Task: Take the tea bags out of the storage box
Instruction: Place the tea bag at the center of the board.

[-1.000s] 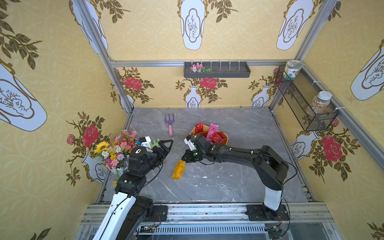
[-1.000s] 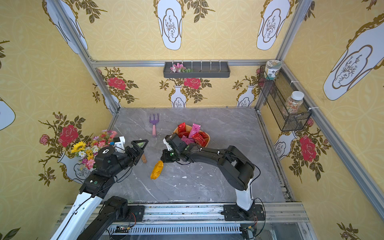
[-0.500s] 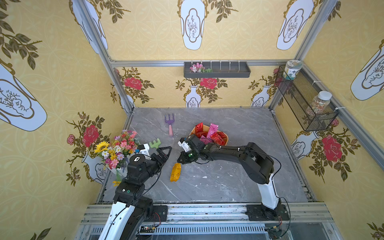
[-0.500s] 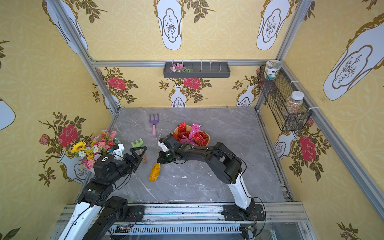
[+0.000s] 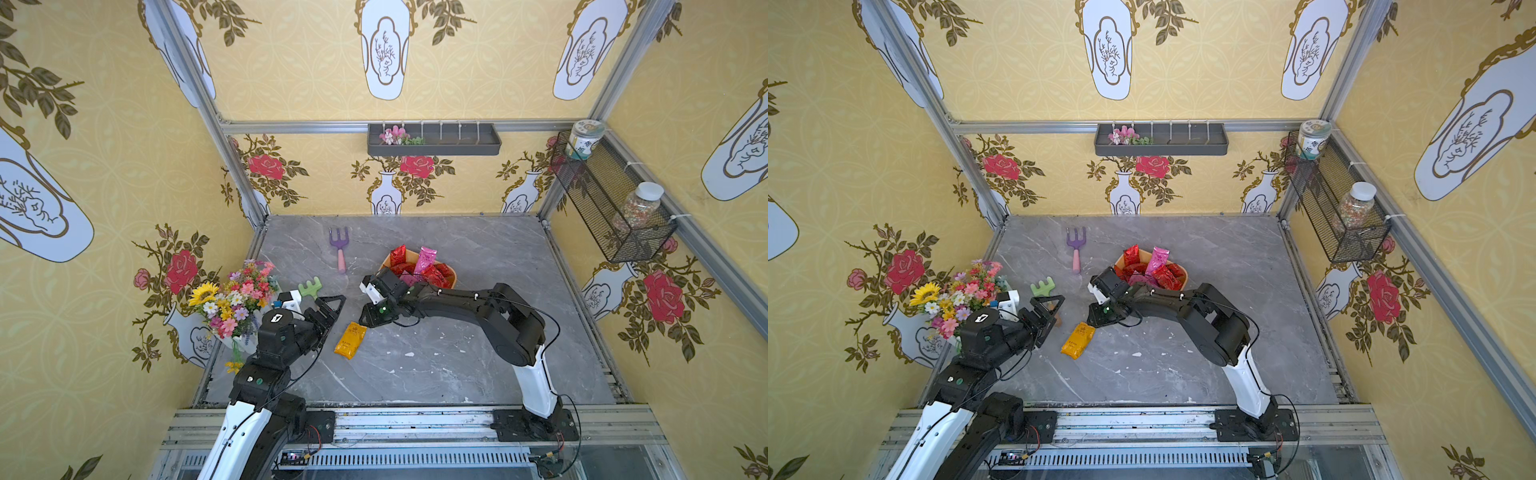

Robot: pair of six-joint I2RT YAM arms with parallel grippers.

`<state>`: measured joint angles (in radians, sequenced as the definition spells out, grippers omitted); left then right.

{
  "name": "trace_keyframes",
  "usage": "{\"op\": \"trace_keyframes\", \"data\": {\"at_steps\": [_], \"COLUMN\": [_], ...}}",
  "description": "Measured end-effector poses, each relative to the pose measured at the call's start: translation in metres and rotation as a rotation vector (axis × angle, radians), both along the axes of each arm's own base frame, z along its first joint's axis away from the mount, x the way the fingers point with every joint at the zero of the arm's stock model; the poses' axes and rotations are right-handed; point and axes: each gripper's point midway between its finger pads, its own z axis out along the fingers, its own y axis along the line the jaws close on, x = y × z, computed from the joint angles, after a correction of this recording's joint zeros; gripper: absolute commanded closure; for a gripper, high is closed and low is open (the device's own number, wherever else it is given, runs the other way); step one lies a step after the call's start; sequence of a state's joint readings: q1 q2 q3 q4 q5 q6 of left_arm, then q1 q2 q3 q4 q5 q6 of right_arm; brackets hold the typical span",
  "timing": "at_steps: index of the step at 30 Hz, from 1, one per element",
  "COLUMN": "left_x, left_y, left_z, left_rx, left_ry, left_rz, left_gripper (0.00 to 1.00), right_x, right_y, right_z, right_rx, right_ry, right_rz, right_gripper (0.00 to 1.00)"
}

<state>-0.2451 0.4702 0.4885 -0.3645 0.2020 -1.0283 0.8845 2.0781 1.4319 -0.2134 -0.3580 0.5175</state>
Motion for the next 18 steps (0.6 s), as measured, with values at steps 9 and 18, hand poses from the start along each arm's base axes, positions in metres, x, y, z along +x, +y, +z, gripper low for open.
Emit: {"op": "trace_keyframes", "data": {"at_steps": [9,18], "left_x": [0.007,0.029], "left_y": [-0.002,-0.011], "left_z": [0.005,0.016], "left_rx": [0.008,0.048], "left_ry": [0.005,-0.006], "left_rz": [-0.006,-0.042], "left_gripper": [0.02,0.14], "right_x": [0.009,0.038], "right_y": [-0.021,-0.086], "right_z": [0.064,0.118], "right_rx": [-0.019,-0.17], "right_ry": [-0.157,-0.361], "right_rz": [-0.033,-0.179], "right_gripper": [0.4,0.51]}}
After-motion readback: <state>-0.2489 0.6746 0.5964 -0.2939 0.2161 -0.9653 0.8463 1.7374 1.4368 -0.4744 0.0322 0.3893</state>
